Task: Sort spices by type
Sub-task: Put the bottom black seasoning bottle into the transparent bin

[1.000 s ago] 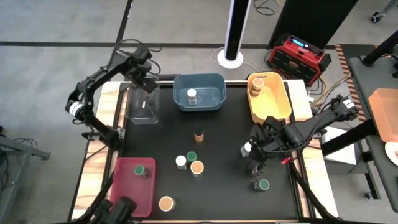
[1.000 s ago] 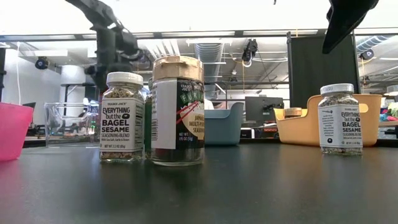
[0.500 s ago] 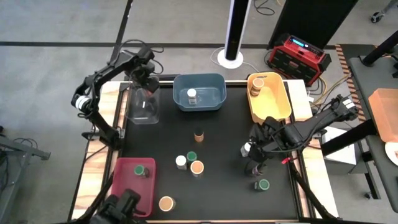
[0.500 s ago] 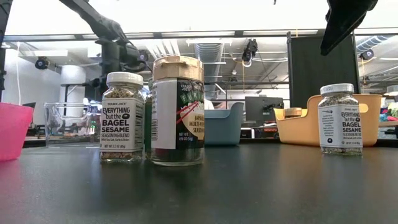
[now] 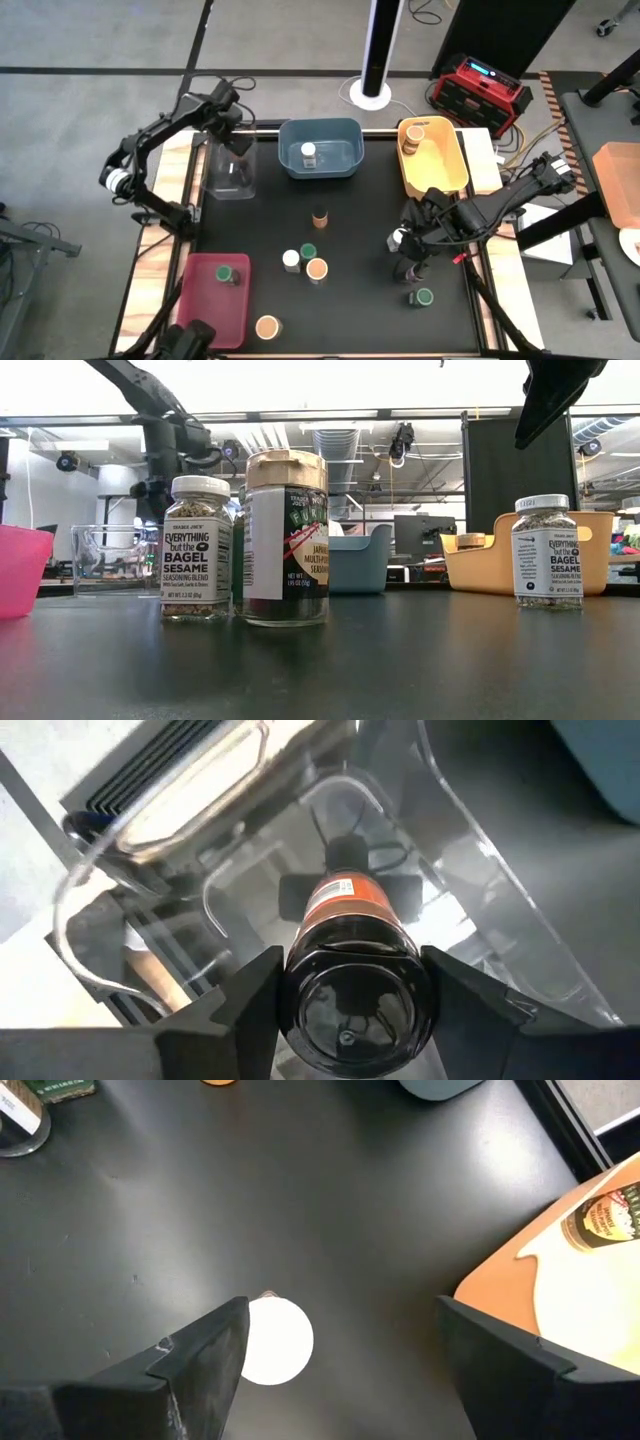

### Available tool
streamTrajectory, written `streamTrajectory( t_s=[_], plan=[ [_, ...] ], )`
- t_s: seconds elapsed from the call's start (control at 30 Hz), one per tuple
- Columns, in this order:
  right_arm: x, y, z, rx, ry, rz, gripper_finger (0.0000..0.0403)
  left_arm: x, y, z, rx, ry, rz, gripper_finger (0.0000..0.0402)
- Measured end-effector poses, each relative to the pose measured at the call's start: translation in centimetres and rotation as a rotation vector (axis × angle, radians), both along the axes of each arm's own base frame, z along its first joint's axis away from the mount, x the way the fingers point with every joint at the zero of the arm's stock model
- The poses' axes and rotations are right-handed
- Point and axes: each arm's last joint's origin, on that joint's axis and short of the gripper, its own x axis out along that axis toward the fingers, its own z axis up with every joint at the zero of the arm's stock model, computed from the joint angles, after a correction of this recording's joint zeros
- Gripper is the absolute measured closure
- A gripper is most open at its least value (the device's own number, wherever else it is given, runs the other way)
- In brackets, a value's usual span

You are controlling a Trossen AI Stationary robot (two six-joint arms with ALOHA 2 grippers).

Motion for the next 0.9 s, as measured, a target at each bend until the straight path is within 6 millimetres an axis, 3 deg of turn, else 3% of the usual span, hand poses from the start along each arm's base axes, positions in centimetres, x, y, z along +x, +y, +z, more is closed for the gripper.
streamTrajectory(
  t_s=[0.3,0.53,0.9],
  plan=[
    [0.2,0.1,0.0,0.011,-0.024,0.002,0.0106,1.3,1.9,1.0,-0.021,-0.042,-0.046,0.0212],
    [0.2,0.1,0.0,0.01,-0.024,0.004,0.0096,2.3,3.5,-0.4,-0.129,0.018,-0.059,0.0212],
    [0.2,0.1,0.0,0.01,-0.023,0.006,0.0109,2.5,3.9,-1.0,-0.098,0.024,-0.068,0.0212]
  ],
)
